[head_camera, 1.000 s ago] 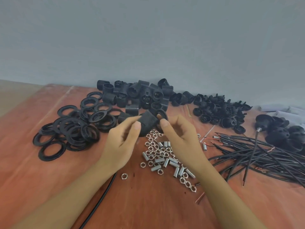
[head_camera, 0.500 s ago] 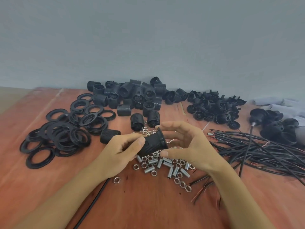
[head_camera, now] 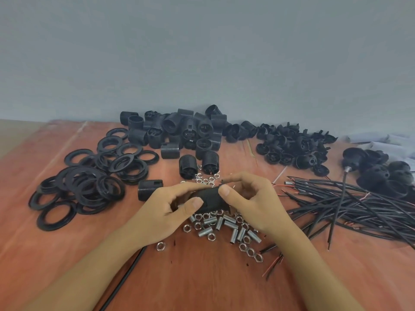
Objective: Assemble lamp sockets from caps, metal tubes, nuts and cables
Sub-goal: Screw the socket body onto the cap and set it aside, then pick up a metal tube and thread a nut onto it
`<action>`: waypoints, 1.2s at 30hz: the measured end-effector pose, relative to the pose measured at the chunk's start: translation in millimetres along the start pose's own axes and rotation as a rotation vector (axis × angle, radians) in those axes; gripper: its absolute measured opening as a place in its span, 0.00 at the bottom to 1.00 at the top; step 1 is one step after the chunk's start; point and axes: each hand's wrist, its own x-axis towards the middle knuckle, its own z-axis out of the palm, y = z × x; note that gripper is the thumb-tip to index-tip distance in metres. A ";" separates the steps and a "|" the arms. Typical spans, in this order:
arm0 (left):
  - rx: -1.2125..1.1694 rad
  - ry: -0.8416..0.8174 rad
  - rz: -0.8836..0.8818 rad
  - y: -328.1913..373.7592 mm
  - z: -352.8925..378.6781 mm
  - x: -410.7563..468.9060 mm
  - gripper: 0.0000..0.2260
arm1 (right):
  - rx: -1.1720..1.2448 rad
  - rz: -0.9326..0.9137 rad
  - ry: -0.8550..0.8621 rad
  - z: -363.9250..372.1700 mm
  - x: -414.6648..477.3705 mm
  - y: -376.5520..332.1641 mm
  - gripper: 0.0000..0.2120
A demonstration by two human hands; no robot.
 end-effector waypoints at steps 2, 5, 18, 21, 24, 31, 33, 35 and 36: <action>0.060 0.023 0.018 0.9 -1.2 0.3 0.16 | -0.010 -0.007 0.025 2.2 0.5 0.8 0.22; 0.180 0.082 0.037 -0.4 -2.4 0.6 0.20 | -0.033 0.001 0.068 4.6 0.3 1.7 0.25; 0.055 0.186 0.023 -1.7 -0.3 2.4 0.15 | -0.179 -0.103 0.268 14.0 -1.6 2.5 0.51; 0.025 0.208 0.010 -3.1 -1.0 3.3 0.16 | -0.130 -0.110 0.329 16.2 -0.7 -1.8 0.44; 0.020 0.215 0.002 -5.1 -1.1 3.9 0.14 | -0.064 -0.089 0.240 15.3 1.0 0.5 0.36; 0.021 0.281 -0.036 -10.6 -4.7 5.0 0.16 | 0.177 -0.067 0.384 12.0 -0.1 -7.0 0.35; 0.033 0.279 -0.037 -10.3 -4.3 5.0 0.15 | 0.176 -0.050 0.354 14.4 -0.7 -8.4 0.30; 0.041 0.288 -0.033 -10.1 -4.2 5.4 0.15 | 0.124 -0.024 0.286 17.9 -2.1 -8.6 0.24; 0.038 0.298 -0.033 -10.0 -4.0 5.6 0.16 | 0.095 -0.003 0.233 20.5 -3.3 -8.6 0.21</action>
